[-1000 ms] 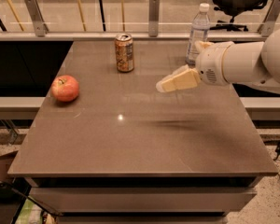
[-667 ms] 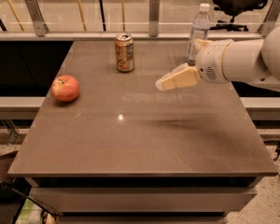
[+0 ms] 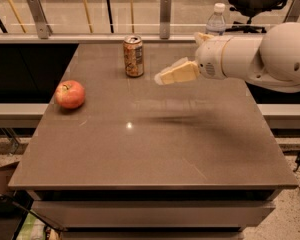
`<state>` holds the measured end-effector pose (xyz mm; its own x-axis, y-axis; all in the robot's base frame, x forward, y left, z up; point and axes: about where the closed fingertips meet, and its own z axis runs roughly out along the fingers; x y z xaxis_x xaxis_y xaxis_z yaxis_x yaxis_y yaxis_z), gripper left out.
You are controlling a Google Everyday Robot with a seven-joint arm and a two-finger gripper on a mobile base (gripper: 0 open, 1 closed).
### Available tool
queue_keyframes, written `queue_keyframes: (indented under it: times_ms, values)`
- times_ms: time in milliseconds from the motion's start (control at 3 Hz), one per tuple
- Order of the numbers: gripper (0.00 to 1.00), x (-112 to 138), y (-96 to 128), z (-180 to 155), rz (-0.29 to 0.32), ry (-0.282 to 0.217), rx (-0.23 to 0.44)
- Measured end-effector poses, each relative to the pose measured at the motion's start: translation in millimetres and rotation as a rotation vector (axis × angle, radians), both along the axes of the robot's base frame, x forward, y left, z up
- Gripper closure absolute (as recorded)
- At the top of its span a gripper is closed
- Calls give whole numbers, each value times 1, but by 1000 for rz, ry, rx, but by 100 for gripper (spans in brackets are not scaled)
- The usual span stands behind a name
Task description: Knock orange can over
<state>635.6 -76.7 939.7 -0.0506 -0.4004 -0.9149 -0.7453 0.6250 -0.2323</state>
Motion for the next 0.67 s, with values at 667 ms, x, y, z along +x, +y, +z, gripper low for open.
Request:
queue_keyframes:
  times_ms: [667]
  values:
    - [0,31,21,-13,3,1,61]
